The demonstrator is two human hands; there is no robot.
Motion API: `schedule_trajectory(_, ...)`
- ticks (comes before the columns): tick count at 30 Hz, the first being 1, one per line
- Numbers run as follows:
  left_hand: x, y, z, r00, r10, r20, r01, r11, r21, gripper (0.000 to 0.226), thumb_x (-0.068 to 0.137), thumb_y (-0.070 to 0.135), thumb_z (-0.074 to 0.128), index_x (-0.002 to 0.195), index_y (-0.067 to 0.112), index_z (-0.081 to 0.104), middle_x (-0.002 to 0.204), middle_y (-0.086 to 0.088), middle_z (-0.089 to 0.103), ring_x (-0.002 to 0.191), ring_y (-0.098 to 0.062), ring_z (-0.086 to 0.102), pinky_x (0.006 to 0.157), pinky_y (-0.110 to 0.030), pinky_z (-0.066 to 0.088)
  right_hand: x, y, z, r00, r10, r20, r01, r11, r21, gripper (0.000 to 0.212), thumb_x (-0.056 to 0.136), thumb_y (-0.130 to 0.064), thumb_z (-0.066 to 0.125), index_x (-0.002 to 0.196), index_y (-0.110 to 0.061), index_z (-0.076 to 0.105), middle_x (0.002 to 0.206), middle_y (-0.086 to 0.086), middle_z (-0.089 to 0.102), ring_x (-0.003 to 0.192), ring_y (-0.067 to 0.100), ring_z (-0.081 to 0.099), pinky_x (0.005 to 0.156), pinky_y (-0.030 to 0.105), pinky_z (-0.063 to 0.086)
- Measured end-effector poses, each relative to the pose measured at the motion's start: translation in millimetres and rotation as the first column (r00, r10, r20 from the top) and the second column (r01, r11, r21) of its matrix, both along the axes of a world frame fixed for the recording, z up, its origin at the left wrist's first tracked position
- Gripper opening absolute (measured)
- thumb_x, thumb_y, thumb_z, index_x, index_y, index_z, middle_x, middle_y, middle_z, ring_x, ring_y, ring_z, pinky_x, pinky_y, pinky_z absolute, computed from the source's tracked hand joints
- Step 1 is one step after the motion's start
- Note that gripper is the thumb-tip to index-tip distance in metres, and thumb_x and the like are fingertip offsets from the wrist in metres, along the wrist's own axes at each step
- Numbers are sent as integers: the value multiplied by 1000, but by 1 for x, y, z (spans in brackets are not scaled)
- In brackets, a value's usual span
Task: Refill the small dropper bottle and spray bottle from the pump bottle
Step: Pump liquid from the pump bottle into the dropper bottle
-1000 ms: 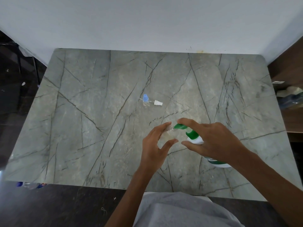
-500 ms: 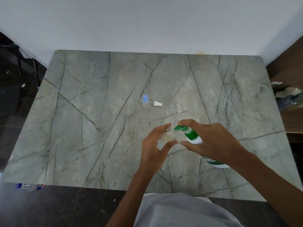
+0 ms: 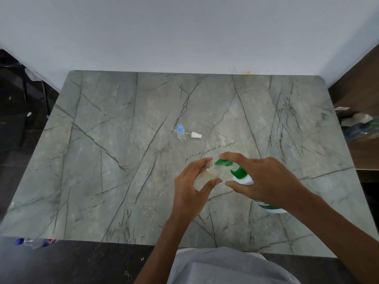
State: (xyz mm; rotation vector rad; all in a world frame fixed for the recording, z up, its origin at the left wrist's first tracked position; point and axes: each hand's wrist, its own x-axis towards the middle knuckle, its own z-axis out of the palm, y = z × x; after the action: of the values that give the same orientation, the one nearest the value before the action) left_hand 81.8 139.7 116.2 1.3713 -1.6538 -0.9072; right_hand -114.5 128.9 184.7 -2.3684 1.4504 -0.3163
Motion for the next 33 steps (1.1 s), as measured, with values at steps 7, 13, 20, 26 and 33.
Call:
schedule_trajectory(7, -1, 0, 0, 1000, -18, 26, 18, 1000, 1, 48, 78, 36, 76, 122, 33, 56, 114, 24, 59, 104, 2, 61, 85, -12, 50, -2, 0, -4, 1000, -13, 13, 13, 1000, -8, 58, 77, -51, 67, 124, -33, 38, 78, -6, 71, 53, 8, 61, 54, 16, 51)
schedule_trajectory(13, 2, 0, -4, 1000, 9, 29, -9, 1000, -1, 48, 79, 36, 77, 122, 32, 57, 113, 20, 63, 103, -1, 62, 85, -15, 52, 0, 0, 0, 999, 1, -50, 1, 999, 51, 65, 79, -58, 61, 132, -37, 30, 74, -9, 66, 39, -4, 33, 51, 5, 33)
schedule_trajectory(20, 3, -2, -4, 999, 9, 48, -8, 1000, -24, 47, 80, 41, 75, 122, 34, 57, 114, 20, 63, 105, 2, 60, 86, -12, 49, 1, -1, -3, 1000, -7, -31, 9, 996, 84, 61, 81, -53, 62, 128, -41, 24, 79, -6, 69, 46, 2, 46, 53, 9, 42)
schedule_trajectory(26, 2, -3, -4, 998, -12, 56, 14, 999, -46, 46, 80, 43, 71, 122, 32, 57, 116, 16, 64, 107, 2, 59, 88, -13, 50, 0, -1, -3, 1000, -14, -25, 17, 995, 98, 53, 83, -53, 59, 123, -43, 26, 86, -6, 70, 58, 9, 60, 60, 17, 51)
schedule_trajectory(33, 1, -2, -2, 1000, 11, -7, -11, 1000, -15, 47, 80, 48, 69, 122, 32, 56, 115, 21, 62, 105, -1, 62, 86, -13, 50, 3, -1, 2, 1000, -17, -1, 17, 997, 78, 63, 82, -57, 58, 131, -41, 22, 87, -6, 70, 55, 6, 56, 60, 17, 51)
